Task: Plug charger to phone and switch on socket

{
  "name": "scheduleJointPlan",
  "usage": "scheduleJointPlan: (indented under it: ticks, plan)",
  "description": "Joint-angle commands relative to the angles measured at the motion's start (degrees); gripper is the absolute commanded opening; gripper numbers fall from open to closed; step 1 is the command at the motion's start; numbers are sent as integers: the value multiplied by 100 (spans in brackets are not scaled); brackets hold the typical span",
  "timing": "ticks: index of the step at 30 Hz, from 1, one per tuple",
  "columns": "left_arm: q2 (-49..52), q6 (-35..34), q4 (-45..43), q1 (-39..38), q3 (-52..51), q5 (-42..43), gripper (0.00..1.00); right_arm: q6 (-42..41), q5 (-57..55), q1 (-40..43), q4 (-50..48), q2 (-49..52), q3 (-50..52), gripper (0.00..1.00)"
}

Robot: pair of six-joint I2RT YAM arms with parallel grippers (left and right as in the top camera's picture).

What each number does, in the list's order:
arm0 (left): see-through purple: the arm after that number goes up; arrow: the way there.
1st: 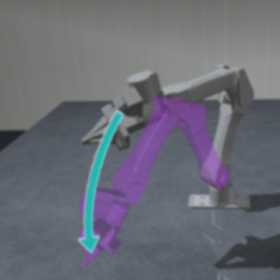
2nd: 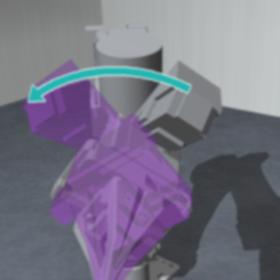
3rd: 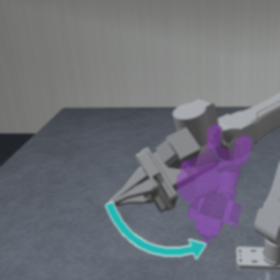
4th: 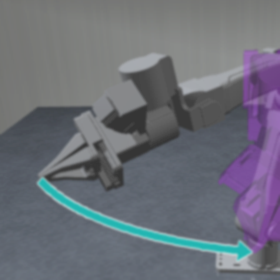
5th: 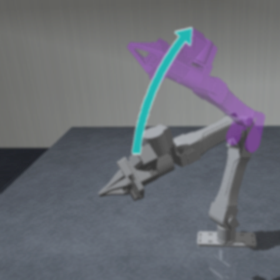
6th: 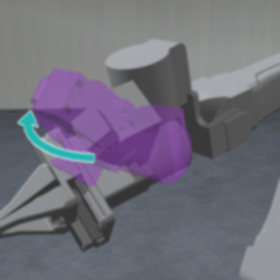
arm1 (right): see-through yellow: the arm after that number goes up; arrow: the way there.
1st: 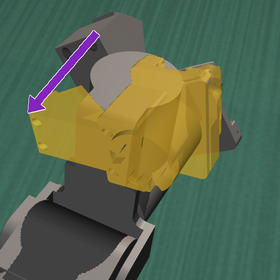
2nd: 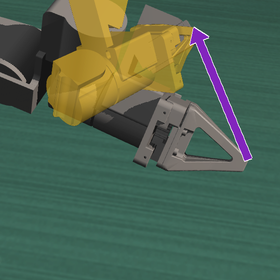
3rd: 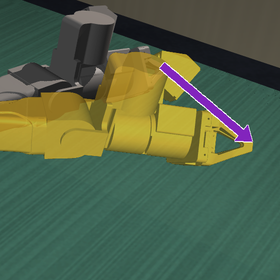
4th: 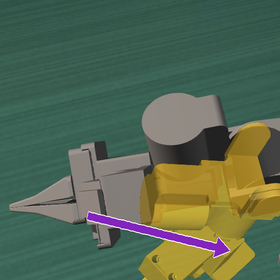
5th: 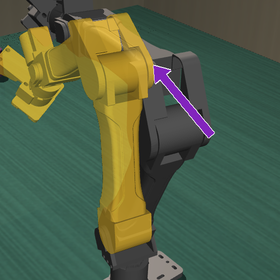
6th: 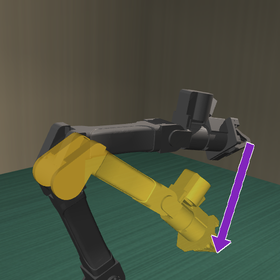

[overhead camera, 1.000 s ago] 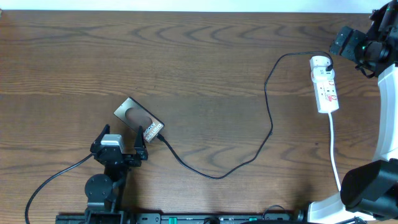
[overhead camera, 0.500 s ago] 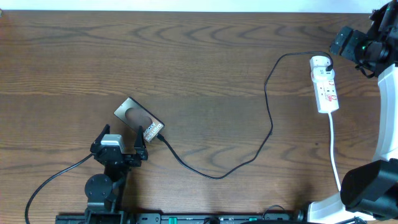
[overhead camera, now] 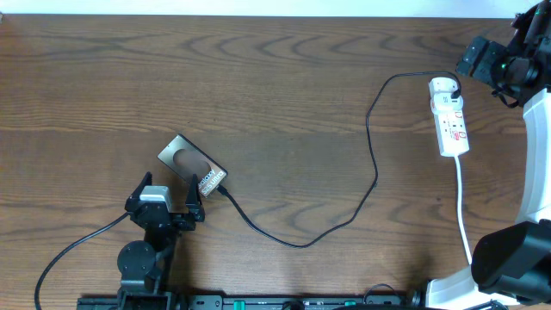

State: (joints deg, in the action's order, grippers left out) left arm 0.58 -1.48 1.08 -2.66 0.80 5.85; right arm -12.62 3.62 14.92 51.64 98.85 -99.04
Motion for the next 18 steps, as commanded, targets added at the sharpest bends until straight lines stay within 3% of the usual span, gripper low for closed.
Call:
scheduleJointPlan:
  ticks: [1,4,7,12,17,18]
  plan:
    - [-31,39,256,35,-52,79,88,50,-219,-15,-61,-103,-17,99]
    - [-31,39,256,35,-52,76,88,109,-219,-127,-376,-330,313,99]
    - [-31,39,256,35,-52,79,88,109,-219,-350,-1300,-800,1075,99]
    - [-31,39,256,35,-52,76,88,382,-299,-979,-4022,-1985,3254,99]
    - [-31,39,256,35,-52,76,88,409,-562,-1419,-6142,-3233,5333,99]
    - [-31,39,256,35,-52,76,88,380,-538,-1447,-6872,-3764,6116,99]
